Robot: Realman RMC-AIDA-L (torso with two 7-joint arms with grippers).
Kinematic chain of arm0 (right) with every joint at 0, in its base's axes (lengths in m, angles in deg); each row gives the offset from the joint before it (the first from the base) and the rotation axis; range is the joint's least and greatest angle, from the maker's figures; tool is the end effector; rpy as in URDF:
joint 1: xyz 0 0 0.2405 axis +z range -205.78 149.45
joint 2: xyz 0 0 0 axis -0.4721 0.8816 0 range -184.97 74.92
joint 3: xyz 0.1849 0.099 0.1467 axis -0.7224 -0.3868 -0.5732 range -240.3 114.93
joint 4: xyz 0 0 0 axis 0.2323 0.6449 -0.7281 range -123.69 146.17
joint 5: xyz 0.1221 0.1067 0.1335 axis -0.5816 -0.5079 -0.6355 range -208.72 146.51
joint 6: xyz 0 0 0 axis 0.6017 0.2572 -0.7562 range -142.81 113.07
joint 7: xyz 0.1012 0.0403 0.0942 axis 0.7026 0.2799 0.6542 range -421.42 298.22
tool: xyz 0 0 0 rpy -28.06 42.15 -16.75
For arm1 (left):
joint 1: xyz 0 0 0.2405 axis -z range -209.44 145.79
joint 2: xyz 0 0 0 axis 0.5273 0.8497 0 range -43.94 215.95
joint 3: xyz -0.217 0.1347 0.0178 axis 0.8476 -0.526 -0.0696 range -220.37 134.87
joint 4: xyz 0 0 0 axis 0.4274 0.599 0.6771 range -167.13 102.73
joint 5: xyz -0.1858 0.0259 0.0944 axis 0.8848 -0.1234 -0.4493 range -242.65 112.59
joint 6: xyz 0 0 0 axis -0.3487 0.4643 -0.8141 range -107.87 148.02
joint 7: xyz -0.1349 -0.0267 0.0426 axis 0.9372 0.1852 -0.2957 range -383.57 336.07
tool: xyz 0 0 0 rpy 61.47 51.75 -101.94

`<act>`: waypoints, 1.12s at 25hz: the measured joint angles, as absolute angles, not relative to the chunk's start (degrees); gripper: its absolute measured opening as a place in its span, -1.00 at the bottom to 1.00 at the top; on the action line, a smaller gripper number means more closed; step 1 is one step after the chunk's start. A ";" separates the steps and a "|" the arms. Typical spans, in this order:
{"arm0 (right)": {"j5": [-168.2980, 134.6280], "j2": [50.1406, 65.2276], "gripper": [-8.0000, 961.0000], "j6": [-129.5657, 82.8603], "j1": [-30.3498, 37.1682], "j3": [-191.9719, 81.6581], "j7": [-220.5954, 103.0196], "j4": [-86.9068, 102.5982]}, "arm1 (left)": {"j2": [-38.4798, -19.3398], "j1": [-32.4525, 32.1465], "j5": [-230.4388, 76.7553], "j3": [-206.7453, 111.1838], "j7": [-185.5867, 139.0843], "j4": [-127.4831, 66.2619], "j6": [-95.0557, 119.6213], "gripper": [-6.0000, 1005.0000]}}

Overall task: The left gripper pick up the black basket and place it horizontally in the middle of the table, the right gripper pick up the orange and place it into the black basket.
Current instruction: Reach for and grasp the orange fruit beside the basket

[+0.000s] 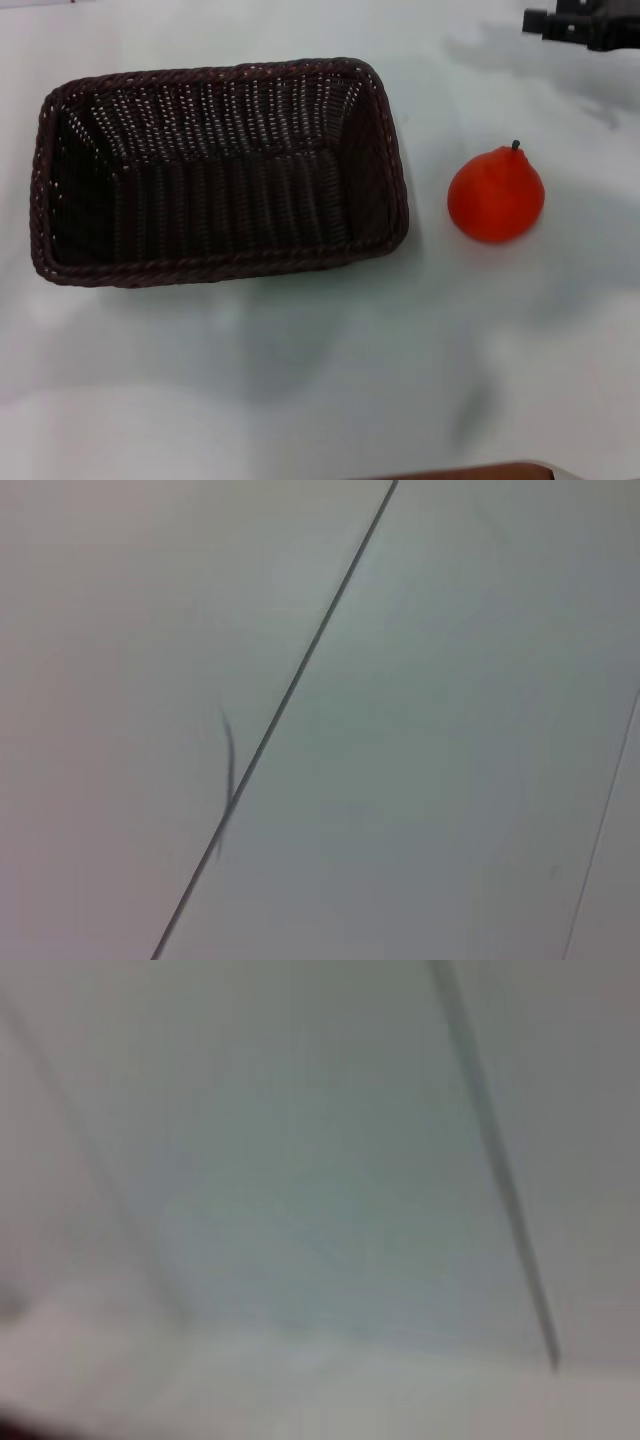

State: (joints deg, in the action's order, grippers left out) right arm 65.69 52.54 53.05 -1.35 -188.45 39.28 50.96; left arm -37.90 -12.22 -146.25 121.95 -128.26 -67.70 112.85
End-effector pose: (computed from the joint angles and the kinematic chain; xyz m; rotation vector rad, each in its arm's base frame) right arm 0.3027 0.3822 0.0836 -1.0235 -2.3554 -0.7932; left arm -0.3106 0.2941 0.0901 -1.7069 -0.6881 -1.3748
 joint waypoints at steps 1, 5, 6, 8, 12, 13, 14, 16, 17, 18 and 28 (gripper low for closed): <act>69.09 52.48 0.51 54.23 -1.28 -188.52 42.57 53.07 | -37.89 -12.15 -145.87 121.91 -129.28 -66.75 112.91 0.34; 79.38 52.42 0.54 60.20 -0.53 -188.55 52.08 60.34 | -37.86 -11.87 -145.21 121.76 -131.30 -64.55 112.25 0.43; 81.29 52.45 0.58 62.18 -0.22 -188.55 53.08 61.76 | -37.84 -11.74 -145.18 121.74 -131.37 -64.11 112.07 0.46; 84.82 52.68 0.67 65.64 0.39 -188.54 54.10 64.23 | -37.80 -11.55 -145.15 121.73 -131.48 -63.55 111.89 0.50; 91.00 52.82 0.85 70.80 2.30 -188.41 55.75 66.80 | -37.84 -11.47 -145.11 121.67 -131.63 -63.07 111.89 0.62; 92.29 52.73 0.89 72.05 2.87 -188.38 55.86 67.03 | -37.84 -11.47 -145.10 121.67 -131.64 -63.03 111.89 0.66; 93.51 52.59 0.91 73.32 3.50 -188.33 55.89 67.15 | -37.85 -11.44 -145.09 121.67 -131.65 -62.78 111.89 0.69; 96.08 52.40 0.94 75.46 4.73 -188.15 55.87 67.27 | -37.84 -11.40 -145.08 121.67 -131.66 -62.47 111.76 0.73; 97.40 52.42 0.95 76.22 5.30 -188.08 55.83 67.31 | -37.81 -11.40 -145.08 121.67 -131.67 -62.37 111.63 0.73; 99.05 52.58 0.97 76.64 5.93 -188.01 55.83 67.38 | -37.81 -11.40 -145.07 121.67 -131.67 -62.32 111.46 0.73; 113.02 57.01 0.91 74.04 12.07 -187.22 54.42 62.62 | -37.83 -11.34 -145.01 121.83 -131.71 -61.36 111.02 0.73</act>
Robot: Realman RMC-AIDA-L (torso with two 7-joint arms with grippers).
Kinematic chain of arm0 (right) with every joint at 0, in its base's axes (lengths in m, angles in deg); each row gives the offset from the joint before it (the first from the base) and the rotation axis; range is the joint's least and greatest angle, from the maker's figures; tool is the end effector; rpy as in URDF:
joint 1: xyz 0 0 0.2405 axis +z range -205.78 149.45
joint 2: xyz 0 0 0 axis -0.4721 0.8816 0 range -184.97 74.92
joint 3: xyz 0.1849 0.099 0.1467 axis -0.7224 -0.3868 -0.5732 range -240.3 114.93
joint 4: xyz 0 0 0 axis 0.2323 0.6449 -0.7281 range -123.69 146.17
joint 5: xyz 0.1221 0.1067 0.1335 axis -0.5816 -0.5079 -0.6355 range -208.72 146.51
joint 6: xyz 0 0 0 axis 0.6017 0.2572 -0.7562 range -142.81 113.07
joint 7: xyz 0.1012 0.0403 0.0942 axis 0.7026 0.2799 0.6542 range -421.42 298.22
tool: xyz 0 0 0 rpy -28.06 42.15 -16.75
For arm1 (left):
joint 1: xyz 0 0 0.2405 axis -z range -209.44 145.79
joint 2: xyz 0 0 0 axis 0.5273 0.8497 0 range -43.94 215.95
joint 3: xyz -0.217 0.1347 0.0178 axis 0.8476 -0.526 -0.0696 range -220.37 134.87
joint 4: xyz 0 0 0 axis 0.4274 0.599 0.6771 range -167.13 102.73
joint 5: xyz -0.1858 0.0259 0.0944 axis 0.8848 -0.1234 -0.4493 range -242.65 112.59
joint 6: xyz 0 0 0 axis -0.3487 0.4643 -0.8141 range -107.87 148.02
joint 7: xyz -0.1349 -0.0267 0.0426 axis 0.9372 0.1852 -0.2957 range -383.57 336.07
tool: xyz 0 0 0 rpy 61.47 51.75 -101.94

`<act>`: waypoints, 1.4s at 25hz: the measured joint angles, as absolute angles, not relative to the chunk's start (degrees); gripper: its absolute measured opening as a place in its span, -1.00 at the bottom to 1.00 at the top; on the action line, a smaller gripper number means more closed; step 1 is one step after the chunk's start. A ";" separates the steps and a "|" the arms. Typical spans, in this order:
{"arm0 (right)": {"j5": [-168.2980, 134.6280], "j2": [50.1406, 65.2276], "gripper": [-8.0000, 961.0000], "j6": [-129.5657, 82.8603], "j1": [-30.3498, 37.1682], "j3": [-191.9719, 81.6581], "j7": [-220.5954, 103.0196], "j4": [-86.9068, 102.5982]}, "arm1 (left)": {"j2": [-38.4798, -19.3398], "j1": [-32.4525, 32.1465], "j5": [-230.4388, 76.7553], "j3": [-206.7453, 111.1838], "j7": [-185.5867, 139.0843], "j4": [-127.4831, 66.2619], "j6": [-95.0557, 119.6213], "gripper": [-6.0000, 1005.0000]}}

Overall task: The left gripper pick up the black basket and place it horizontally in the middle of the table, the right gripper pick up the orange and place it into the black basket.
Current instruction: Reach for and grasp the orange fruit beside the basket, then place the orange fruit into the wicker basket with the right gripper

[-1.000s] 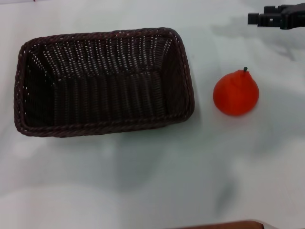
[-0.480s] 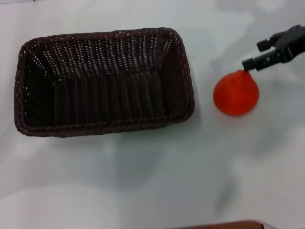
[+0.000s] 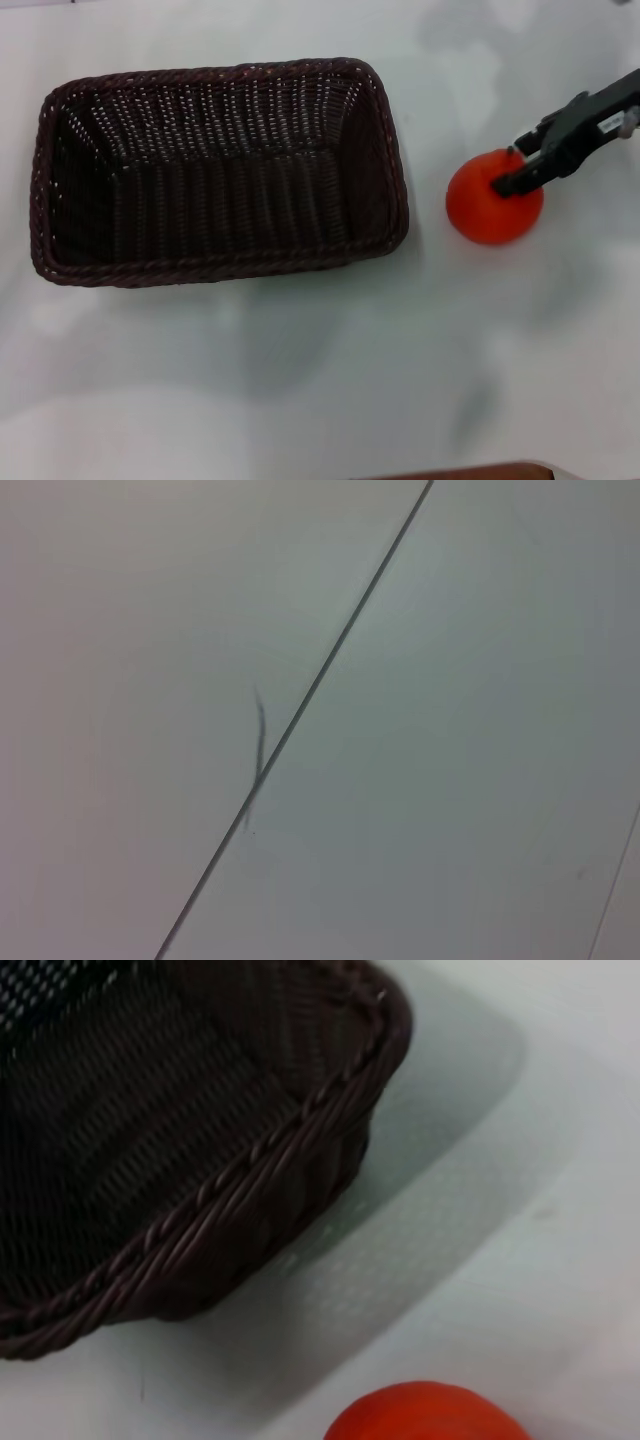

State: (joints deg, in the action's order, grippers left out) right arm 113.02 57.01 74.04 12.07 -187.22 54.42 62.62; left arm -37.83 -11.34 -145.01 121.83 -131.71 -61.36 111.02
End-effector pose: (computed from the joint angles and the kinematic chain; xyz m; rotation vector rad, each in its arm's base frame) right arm 0.2543 0.3786 0.0450 0.8976 2.7502 0.3382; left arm -0.3138 0.2980 0.0709 -1.6604 -0.7470 -1.3940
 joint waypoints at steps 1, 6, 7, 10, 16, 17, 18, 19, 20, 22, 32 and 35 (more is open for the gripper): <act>113.51 57.30 0.91 73.93 12.43 -187.18 53.94 62.06 | -37.83 -11.26 -145.00 121.80 -131.68 -61.28 111.00 0.73; 113.87 57.71 0.51 73.78 13.10 -187.13 52.12 60.65 | -37.82 -11.10 -145.00 121.80 -131.59 -60.53 110.52 0.73; 113.80 57.71 0.45 73.80 13.11 -187.13 51.93 60.57 | -37.81 -11.09 -145.00 121.77 -131.60 -60.36 110.44 0.73; 113.64 57.71 0.25 74.03 13.06 -187.28 51.22 60.54 | -37.78 -11.08 -145.00 121.71 -131.70 -59.89 110.32 0.73; 112.67 57.61 -0.10 74.25 12.78 -187.88 48.48 60.54 | -37.78 -11.05 -145.01 121.69 -131.66 -59.79 109.66 0.73; 112.08 57.51 -0.15 74.34 12.68 -188.25 47.97 60.53 | -37.78 -11.03 -145.01 121.69 -131.62 -59.79 109.64 0.73; 111.31 57.31 -0.20 74.34 12.59 -188.86 47.41 60.54 | -37.79 -11.01 -145.01 121.69 -131.59 -59.79 109.63 0.73; 110.56 57.08 -0.25 74.36 12.49 -189.96 46.91 60.54 | -37.80 -11.01 -145.01 121.69 -131.57 -59.79 109.63 0.73; 110.08 56.91 -0.30 74.38 12.42 -191.20 46.41 60.55 | -37.80 -11.01 -145.01 121.69 -131.54 -59.80 109.63 0.73; 109.09 56.56 -0.34 74.03 12.12 -194.89 45.34 60.95 | -37.82 -11.06 -145.01 121.71 -131.47 -59.80 109.68 0.73; 82.77 56.59 -0.51 71.39 7.85 -209.54 35.72 60.37 | -37.77 -11.52 -145.01 122.06 -131.26 -59.80 109.74 0.73; 70.58 57.51 -0.57 74.88 7.28 -207.72 30.27 57.42 | -37.76 -11.50 -144.99 122.04 -131.24 -59.80 109.68 0.73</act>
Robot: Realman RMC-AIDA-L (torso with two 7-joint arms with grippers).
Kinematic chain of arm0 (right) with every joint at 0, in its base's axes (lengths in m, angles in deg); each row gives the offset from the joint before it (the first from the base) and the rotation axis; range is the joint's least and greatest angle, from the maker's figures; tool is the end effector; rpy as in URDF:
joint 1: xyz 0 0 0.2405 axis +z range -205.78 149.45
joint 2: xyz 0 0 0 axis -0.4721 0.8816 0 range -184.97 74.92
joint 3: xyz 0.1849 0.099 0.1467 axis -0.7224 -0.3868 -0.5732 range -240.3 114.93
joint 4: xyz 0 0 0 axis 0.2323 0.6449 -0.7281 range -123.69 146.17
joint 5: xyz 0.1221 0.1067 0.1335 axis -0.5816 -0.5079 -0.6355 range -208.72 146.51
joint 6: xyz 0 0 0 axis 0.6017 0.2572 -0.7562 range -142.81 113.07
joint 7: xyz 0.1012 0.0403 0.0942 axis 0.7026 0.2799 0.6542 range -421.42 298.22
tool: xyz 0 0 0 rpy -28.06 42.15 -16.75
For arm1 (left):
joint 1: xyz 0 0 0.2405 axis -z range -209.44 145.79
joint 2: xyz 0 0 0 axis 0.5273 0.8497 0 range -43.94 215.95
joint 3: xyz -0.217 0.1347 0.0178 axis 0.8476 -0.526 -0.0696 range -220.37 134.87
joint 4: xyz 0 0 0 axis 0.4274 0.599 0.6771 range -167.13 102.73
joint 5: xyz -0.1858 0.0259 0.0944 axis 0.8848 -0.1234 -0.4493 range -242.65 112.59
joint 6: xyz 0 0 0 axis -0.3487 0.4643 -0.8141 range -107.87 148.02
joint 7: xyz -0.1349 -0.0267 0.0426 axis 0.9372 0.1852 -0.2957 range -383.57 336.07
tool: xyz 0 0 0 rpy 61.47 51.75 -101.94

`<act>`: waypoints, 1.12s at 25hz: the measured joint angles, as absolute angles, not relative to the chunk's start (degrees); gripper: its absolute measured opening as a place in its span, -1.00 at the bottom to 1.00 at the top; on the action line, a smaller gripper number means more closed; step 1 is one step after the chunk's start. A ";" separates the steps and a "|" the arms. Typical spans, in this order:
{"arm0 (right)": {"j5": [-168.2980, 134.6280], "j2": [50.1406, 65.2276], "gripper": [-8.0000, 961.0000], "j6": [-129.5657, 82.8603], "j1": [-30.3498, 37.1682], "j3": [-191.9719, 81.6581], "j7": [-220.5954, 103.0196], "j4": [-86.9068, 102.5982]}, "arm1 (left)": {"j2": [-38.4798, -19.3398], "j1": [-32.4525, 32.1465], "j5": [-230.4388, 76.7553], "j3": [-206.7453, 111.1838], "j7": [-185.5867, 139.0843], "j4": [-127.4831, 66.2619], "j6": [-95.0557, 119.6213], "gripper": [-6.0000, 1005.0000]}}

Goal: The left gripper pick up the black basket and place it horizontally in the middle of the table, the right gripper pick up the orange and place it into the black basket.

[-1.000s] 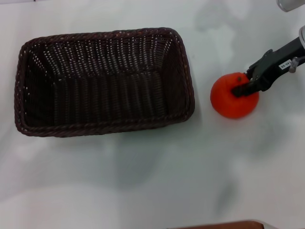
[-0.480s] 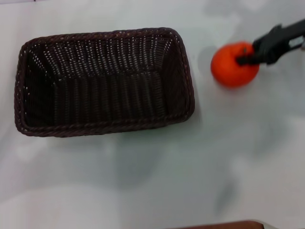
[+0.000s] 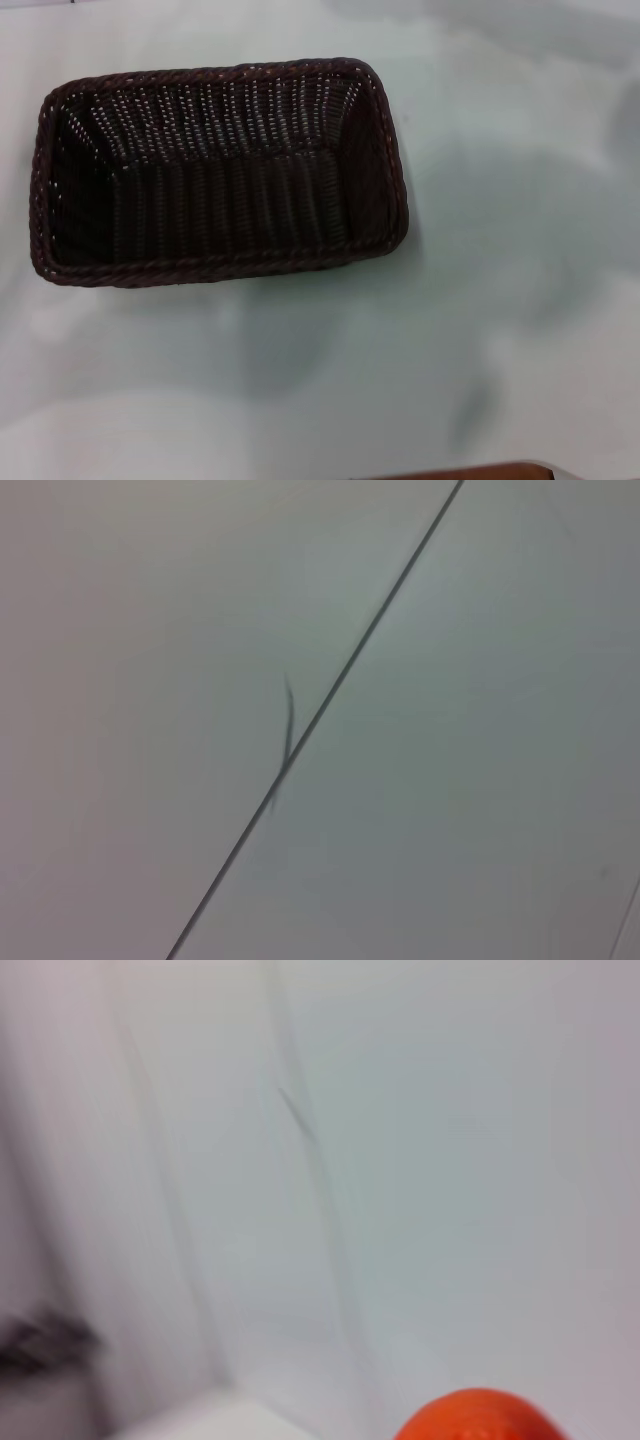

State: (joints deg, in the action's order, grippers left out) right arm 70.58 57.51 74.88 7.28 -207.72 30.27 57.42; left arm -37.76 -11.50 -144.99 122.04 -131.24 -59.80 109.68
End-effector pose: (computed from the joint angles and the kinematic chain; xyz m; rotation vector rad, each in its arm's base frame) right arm 0.2158 0.3882 0.1035 -0.5017 -2.3365 -0.5685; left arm -0.3188 0.2975 0.0660 -1.6349 -0.8003 -1.3936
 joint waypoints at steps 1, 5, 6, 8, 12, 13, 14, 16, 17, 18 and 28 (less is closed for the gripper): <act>67.73 57.98 -0.59 76.44 7.46 -206.65 28.78 56.52 | -37.75 -11.49 -144.92 122.06 -131.23 -59.80 109.65 0.73; 63.19 59.82 -0.63 79.95 9.18 -200.29 25.50 54.86 | -37.75 -11.36 -144.37 122.05 -131.23 -59.80 109.54 0.73; 63.03 60.45 -0.64 80.04 9.70 -198.74 25.14 54.67 | -37.76 -11.37 -144.33 122.04 -131.23 -59.80 109.52 0.73; 63.11 61.51 -0.66 79.12 10.38 -197.03 24.53 54.28 | -37.80 -11.43 -144.29 122.04 -131.24 -59.80 109.48 0.73; 63.39 62.18 -0.39 76.30 10.95 -193.28 23.98 53.78 | -37.83 -11.61 -144.29 122.04 -131.23 -59.80 109.46 0.73; 63.31 62.20 -0.29 75.97 10.96 -192.78 23.97 53.53 | -37.83 -11.66 -144.29 122.05 -131.23 -59.80 109.45 0.73; 63.19 62.21 -0.20 75.76 10.96 -192.52 23.96 53.29 | -37.83 -11.69 -144.29 122.05 -131.23 -59.80 109.46 0.73; 63.08 62.19 -0.04 75.72 10.95 -192.47 23.96 52.76 | -37.83 -11.74 -144.29 122.04 -131.23 -59.80 109.45 0.73; 63.06 62.15 0.04 75.72 10.90 -192.54 23.97 52.62 | -37.83 -11.74 -144.29 122.04 -131.23 -59.80 109.45 0.73; 63.04 62.08 0.12 75.72 10.79 -192.66 23.97 52.49 | -37.83 -11.74 -144.29 122.04 -131.23 -59.80 109.40 0.73; 54.86 62.13 0.84 76.16 7.34 -200.51 21.78 47.09 | -37.69 -11.21 -144.31 121.89 -131.64 -58.58 108.95 0.73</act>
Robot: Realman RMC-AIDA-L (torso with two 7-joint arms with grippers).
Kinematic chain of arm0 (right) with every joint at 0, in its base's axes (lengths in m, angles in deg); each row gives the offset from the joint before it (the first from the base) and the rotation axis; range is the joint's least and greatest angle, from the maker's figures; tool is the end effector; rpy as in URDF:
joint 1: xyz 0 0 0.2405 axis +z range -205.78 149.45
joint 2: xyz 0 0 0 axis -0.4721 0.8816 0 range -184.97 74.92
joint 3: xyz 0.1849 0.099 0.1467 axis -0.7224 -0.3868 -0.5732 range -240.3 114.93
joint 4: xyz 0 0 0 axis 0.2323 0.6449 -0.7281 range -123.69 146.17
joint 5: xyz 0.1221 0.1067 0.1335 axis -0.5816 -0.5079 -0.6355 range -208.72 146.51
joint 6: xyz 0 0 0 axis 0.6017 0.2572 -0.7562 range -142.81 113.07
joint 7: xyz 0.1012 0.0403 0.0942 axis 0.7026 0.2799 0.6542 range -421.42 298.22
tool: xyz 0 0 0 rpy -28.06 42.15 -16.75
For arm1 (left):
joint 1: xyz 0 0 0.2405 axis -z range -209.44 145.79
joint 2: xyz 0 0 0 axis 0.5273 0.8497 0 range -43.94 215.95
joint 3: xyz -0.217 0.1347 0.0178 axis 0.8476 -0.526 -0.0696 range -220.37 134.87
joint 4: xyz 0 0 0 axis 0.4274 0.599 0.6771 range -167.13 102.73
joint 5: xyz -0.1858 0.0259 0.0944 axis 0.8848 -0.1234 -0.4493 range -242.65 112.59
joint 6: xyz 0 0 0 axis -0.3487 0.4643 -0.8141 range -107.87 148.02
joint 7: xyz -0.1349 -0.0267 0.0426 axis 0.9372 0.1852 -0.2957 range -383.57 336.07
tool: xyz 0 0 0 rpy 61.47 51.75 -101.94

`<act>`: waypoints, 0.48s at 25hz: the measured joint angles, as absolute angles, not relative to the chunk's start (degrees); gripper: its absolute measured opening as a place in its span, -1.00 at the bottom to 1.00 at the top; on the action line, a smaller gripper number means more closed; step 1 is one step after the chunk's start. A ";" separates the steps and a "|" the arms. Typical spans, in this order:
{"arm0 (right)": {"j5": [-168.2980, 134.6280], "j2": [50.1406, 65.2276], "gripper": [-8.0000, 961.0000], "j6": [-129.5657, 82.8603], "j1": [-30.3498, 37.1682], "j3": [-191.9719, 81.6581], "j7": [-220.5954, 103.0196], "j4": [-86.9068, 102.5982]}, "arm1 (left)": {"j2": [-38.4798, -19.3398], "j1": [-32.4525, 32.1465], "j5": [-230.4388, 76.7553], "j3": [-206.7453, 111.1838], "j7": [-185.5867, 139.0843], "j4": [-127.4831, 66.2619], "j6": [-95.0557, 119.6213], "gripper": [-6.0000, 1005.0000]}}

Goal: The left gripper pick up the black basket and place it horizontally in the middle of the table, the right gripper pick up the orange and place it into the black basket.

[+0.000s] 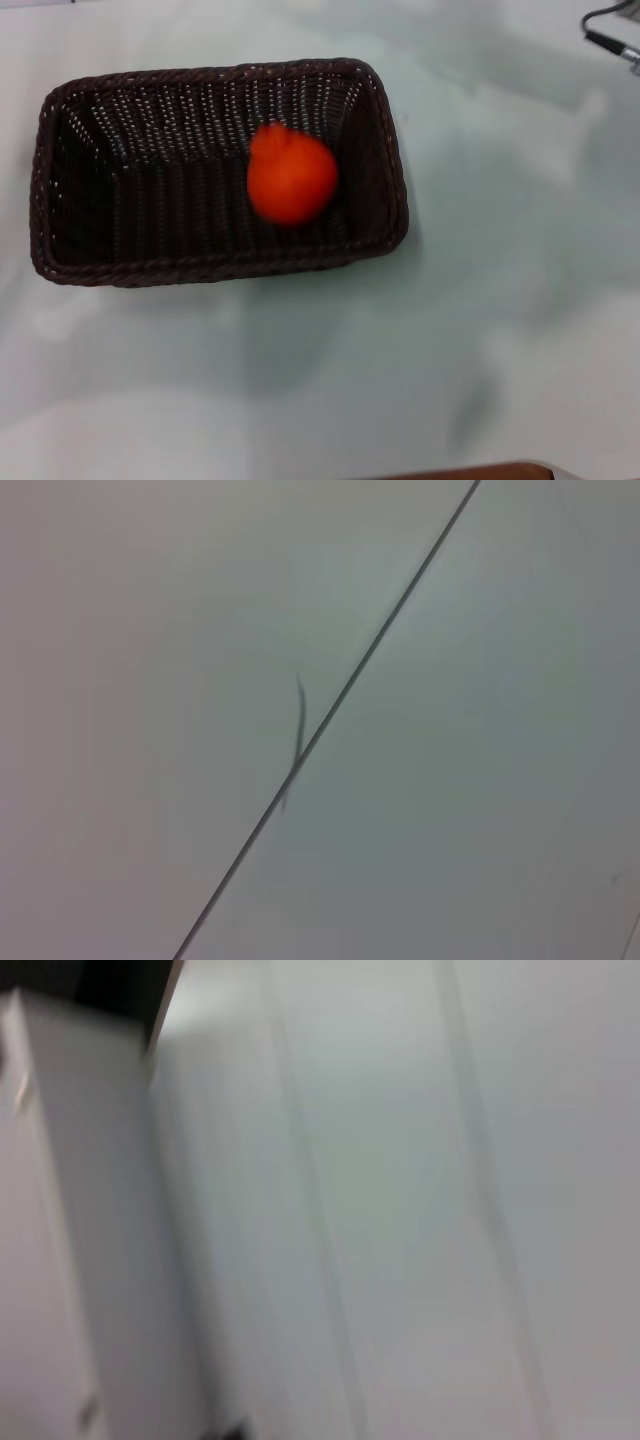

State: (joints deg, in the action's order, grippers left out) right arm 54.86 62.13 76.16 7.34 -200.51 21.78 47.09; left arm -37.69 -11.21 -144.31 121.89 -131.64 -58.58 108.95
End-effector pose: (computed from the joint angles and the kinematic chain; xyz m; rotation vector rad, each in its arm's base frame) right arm 0.1904 0.3735 0.0493 -0.4437 -2.1197 -0.3831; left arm -0.3195 0.2994 0.0632 -1.6188 -0.8165 -1.3984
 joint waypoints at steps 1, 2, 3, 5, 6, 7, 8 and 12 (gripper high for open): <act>52.39 62.24 0.89 76.12 6.36 -201.36 20.28 45.80 | -37.70 -11.21 -144.31 121.92 -131.65 -58.57 108.94 0.73; 49.58 62.38 0.93 75.80 5.53 -201.90 18.07 44.60 | -37.73 -11.20 -144.31 121.98 -131.74 -58.57 108.94 0.73; 46.62 62.65 0.98 75.22 4.46 -202.53 15.40 43.16 | -37.74 -11.20 -144.31 122.03 -131.87 -58.56 108.95 0.73; 42.42 63.48 0.98 73.46 3.03 -203.69 10.76 40.86 | -37.80 -11.23 -144.31 122.00 -132.62 -58.56 109.21 0.73; 40.14 63.90 0.98 72.14 2.34 -204.58 7.75 39.37 | -37.84 -11.26 -144.31 121.99 -132.99 -58.57 109.35 0.73; 37.72 64.20 0.98 70.91 1.88 -205.53 4.70 37.49 | -37.90 -11.26 -144.31 121.99 -133.46 -58.55 109.44 0.73; 35.61 64.36 0.98 70.04 1.57 -206.29 2.19 35.82 | -37.92 -11.26 -144.30 122.00 -133.82 -58.53 109.48 0.73; 25.48 64.41 0.98 68.63 1.06 -210.40 -9.02 26.81 | -38.03 -11.49 -142.46 122.05 -137.59 -57.15 110.50 0.72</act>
State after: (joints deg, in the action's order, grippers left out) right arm 25.48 64.41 68.63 1.06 -210.40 -9.02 26.81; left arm -38.03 -11.49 -142.46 122.05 -137.59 -57.15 110.50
